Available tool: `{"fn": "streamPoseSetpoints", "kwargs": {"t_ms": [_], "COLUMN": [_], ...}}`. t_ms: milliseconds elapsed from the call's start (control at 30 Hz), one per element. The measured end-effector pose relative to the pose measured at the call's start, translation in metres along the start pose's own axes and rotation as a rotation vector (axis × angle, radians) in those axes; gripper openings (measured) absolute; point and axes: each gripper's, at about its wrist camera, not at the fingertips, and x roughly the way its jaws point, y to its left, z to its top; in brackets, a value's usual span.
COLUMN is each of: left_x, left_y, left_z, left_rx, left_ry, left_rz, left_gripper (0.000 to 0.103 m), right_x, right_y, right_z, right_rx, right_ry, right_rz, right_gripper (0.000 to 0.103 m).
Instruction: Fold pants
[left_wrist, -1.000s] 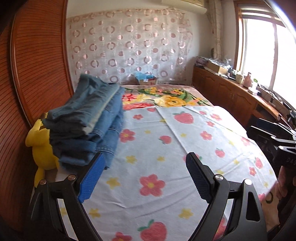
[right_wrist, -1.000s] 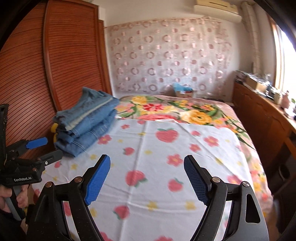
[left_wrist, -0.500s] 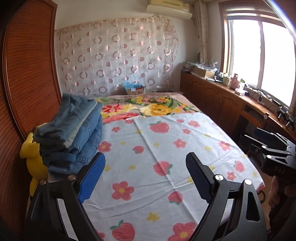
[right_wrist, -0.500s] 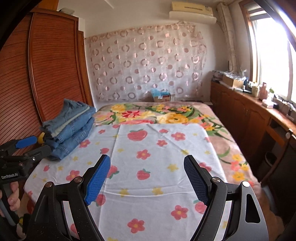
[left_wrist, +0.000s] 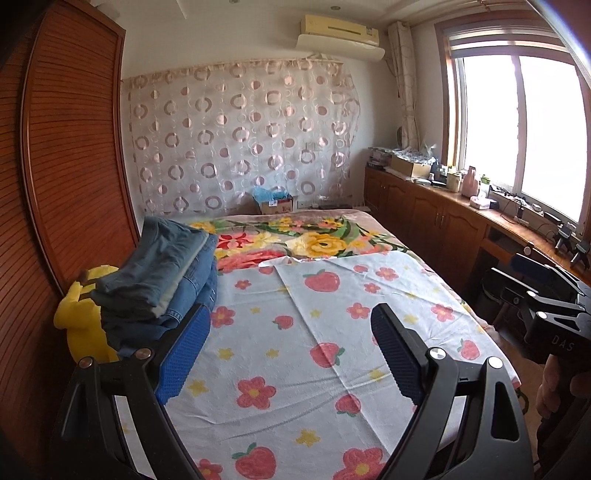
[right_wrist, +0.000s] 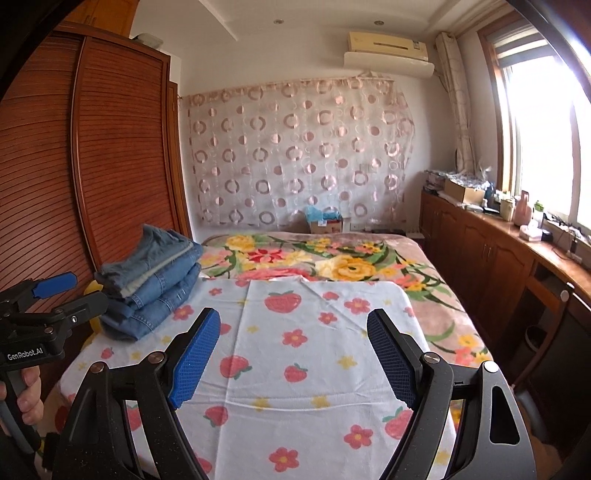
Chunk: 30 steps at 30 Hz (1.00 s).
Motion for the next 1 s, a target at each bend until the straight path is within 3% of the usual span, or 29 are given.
{"fn": "streamPoseSetpoints", "kwargs": {"t_ms": [700, 1000], "left_x": [-0.024, -0.026], "left_y": [0.016, 0.019], "left_z": [0.004, 0.003], "left_rx": [-0.021, -0.025], "left_ry": [-0.063, -0.065], "left_rz": [0.043, 0.046], "left_gripper": [0.089, 0.089], "right_x": [0.002, 0.008], "right_y": [-0.018, -0.019], "right_z": [-0.011, -0.013], "right_rx": [-0.02, -0.023], "right_ry": [-0.092, -0.089], "right_rz": [-0.032, -0.032], "right_gripper": [0.083, 0.083]}}
